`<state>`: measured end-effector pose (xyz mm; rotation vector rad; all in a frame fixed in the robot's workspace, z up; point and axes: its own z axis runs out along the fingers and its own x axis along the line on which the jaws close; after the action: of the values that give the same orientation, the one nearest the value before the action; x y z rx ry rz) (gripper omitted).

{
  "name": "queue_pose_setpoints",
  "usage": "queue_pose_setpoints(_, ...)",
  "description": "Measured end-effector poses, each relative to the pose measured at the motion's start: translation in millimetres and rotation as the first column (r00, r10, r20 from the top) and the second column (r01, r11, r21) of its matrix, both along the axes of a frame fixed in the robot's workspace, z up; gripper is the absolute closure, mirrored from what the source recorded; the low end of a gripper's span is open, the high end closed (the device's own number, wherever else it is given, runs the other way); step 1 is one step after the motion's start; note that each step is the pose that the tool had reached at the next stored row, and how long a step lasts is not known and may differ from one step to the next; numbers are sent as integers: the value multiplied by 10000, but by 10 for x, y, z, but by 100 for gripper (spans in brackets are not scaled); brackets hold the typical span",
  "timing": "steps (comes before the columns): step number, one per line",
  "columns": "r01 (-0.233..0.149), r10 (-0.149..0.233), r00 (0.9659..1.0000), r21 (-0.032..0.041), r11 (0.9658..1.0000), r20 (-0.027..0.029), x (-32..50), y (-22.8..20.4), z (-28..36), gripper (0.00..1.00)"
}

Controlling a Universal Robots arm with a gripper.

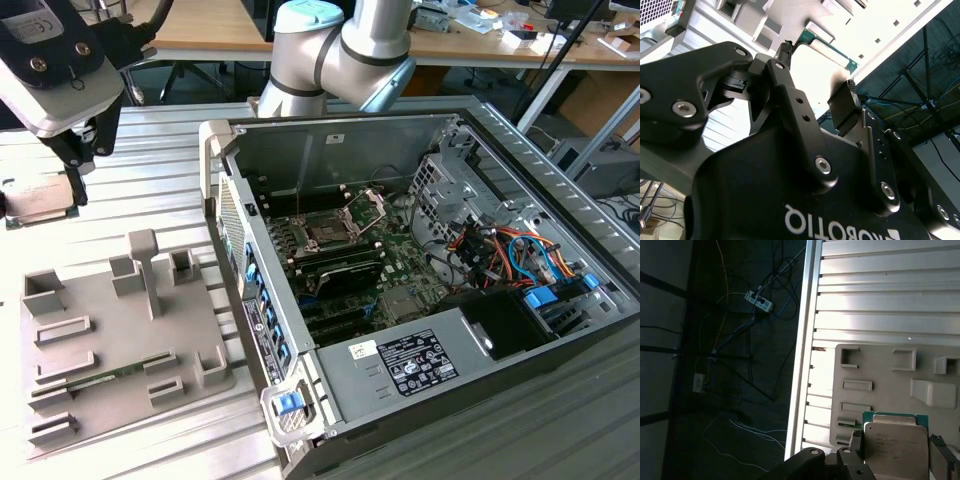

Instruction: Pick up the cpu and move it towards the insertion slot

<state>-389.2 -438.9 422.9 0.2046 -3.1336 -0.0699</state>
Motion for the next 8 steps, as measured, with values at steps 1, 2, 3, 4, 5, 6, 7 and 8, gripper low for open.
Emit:
queue_pose_setpoints(1, 0, 0, 10000, 0, 10000, 0, 5, 0, 0, 45)
queue_pose_setpoints(2, 0, 0, 10000, 0, 10000, -1, 8, 0, 1, 45)
queue_pose_setpoints(3, 0, 0, 10000, 0, 10000, 0, 12, 0, 0, 45)
queue_pose_setpoints(4, 0, 0, 10000, 0, 10000, 0, 15, 0, 0, 45)
queue_pose_setpoints(5, 0, 0, 10000, 0, 10000, 0, 18, 0, 0, 45)
queue_pose_setpoints(6, 0, 0, 10000, 0, 10000, 0, 22, 0, 0, 45)
queue_pose_setpoints(7, 0, 0, 10000, 0, 10000, 0, 26, 0, 0, 45)
queue_pose_setpoints(8, 0, 0, 10000, 0, 10000, -1, 31, 0, 0, 45)
